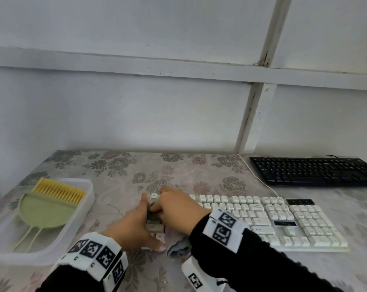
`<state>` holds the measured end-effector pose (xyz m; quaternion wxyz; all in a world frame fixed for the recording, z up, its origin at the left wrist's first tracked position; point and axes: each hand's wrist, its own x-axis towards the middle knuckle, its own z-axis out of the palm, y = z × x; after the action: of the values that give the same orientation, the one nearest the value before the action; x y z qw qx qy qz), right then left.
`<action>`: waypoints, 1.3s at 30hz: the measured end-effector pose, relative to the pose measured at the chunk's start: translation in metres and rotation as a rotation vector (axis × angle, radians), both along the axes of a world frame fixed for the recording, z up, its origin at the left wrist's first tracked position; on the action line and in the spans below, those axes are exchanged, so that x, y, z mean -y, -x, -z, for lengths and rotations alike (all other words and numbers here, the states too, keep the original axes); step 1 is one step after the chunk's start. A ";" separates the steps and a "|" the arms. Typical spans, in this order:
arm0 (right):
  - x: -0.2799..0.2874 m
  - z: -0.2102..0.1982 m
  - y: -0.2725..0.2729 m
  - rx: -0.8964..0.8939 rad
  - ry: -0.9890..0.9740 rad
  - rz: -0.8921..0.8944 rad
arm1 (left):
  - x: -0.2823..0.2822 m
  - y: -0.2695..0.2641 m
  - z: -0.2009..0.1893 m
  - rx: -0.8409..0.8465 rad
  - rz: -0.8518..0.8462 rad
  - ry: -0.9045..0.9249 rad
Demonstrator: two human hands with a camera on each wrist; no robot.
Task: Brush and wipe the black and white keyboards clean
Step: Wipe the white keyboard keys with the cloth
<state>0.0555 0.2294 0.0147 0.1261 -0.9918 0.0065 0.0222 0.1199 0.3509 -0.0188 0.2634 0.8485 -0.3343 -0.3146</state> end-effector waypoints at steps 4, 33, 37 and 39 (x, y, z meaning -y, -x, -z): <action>0.007 0.009 0.008 -0.011 -0.007 0.035 | 0.000 0.000 0.000 0.023 -0.007 -0.026; 0.114 -0.001 0.102 -0.028 0.081 0.475 | 0.001 0.003 -0.006 -0.001 0.032 -0.065; 0.076 -0.010 0.073 0.041 -0.072 0.271 | 0.001 0.003 -0.006 -0.006 0.036 -0.049; 0.067 0.000 0.062 0.026 -0.066 0.236 | 0.001 0.002 -0.006 -0.016 0.040 -0.038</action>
<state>-0.0063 0.1625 0.0151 0.1603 -0.9797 0.1207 -0.0055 0.1178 0.3496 -0.0125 0.2434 0.8439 -0.3433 -0.3328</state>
